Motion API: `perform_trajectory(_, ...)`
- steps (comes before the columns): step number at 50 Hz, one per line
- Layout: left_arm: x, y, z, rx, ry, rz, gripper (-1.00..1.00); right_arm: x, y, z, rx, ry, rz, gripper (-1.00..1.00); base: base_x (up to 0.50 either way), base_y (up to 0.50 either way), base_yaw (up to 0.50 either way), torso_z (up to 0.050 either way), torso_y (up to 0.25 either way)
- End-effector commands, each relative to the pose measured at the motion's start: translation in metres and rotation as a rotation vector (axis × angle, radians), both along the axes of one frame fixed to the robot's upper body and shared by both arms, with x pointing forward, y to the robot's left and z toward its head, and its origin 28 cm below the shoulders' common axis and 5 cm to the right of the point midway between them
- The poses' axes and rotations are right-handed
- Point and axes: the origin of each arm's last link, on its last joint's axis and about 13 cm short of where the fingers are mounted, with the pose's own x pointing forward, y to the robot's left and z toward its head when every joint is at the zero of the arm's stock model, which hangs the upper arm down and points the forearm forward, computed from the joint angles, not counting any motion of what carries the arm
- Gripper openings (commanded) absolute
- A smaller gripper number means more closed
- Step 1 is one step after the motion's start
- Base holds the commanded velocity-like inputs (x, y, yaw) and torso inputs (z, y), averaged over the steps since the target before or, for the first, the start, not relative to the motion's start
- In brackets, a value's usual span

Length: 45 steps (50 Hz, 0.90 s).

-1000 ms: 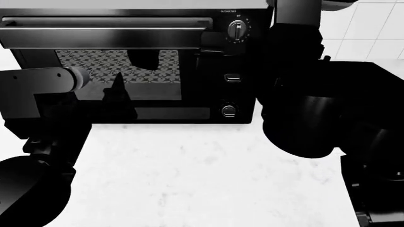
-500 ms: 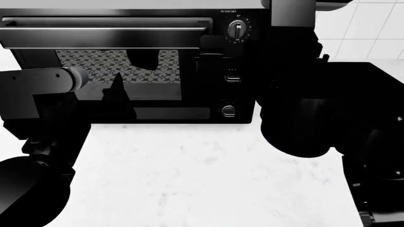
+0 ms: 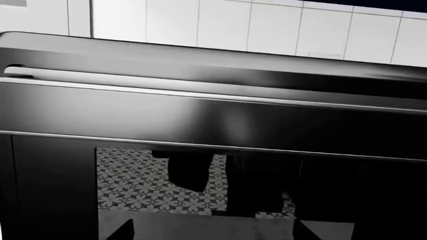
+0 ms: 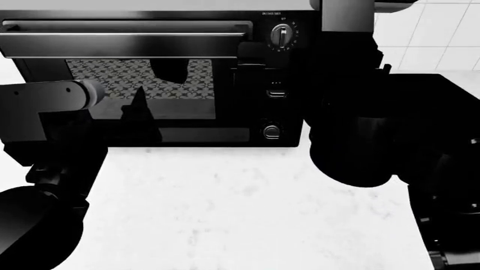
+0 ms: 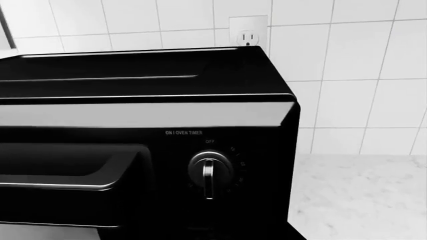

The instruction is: Turn on the toaster oven by setting the timer.

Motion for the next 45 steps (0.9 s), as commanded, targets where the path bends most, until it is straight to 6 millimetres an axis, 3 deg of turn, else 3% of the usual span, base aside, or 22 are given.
perform_trajectory(1,0.0,0.0,0.0,0.0,0.0,0.0,1.0,0.0,0.0,0.0,0.0,0.0,0.0,1.0,0.0,0.0,0.0,0.0,0.0)
perform_trajectory(45,-0.0008,-0.0003,-0.0002,0.001,0.001,-0.002,1.0,0.0007,0.0011,-0.0013,0.015,-0.032,0.01,1.0,0.0,0.0,0.0,0.0,0.0)
